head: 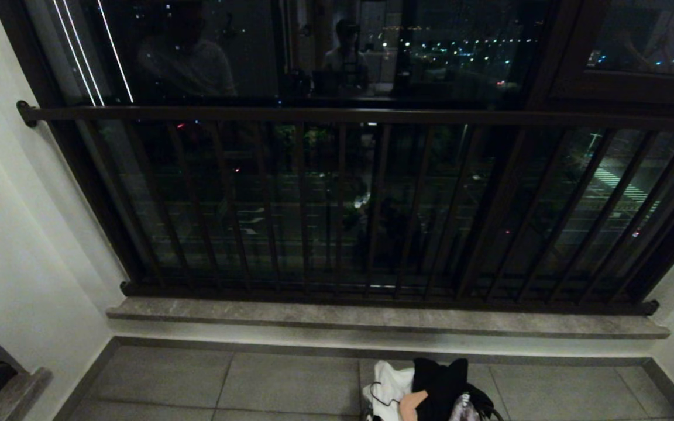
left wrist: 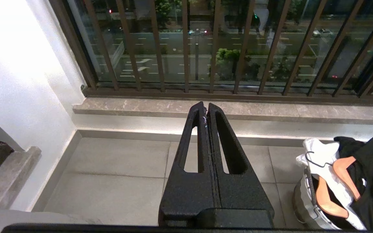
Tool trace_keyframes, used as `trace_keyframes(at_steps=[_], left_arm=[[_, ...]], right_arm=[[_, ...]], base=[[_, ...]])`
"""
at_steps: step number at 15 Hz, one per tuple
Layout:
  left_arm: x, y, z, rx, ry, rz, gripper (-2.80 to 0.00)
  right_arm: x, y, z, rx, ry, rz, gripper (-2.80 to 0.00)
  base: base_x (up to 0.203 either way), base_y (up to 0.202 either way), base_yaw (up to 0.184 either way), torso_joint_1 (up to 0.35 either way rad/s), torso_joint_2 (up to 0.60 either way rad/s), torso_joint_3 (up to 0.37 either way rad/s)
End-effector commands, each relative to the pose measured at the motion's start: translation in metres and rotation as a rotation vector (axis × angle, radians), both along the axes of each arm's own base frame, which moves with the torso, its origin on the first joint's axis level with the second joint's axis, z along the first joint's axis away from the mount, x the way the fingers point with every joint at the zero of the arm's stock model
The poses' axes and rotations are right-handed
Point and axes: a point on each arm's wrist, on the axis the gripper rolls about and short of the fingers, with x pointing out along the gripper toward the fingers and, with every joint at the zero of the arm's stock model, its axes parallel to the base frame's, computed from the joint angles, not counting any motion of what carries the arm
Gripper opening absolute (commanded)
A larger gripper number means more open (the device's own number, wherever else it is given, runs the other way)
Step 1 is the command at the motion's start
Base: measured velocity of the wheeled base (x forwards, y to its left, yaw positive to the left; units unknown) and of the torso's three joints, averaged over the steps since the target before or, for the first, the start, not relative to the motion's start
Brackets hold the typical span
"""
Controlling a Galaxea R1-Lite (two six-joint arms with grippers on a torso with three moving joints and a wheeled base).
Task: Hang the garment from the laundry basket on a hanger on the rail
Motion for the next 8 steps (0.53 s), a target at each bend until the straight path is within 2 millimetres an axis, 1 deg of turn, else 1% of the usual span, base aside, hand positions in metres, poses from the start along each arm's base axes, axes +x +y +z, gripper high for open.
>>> trace_keyframes(at_steps=[1,8], left_arm=[[0.0001,0.0000,0.0000,0.000,0.001,0.000,-2.80],[0.0002,0.0000,-0.0004,0.000,0.002,0.000,-2.80]], right_arm=[[0.0001,0.0000,0.0002,0.005,0.001,0.001,-2.80],[0.0000,0.0000,0.0005,0.008,-0.001,0.001,-2.80]], base=[[0.000,0.000,0.000,0.000,0.00,0.000],[0.000,0.000,0.000,0.000,0.00,0.000]])
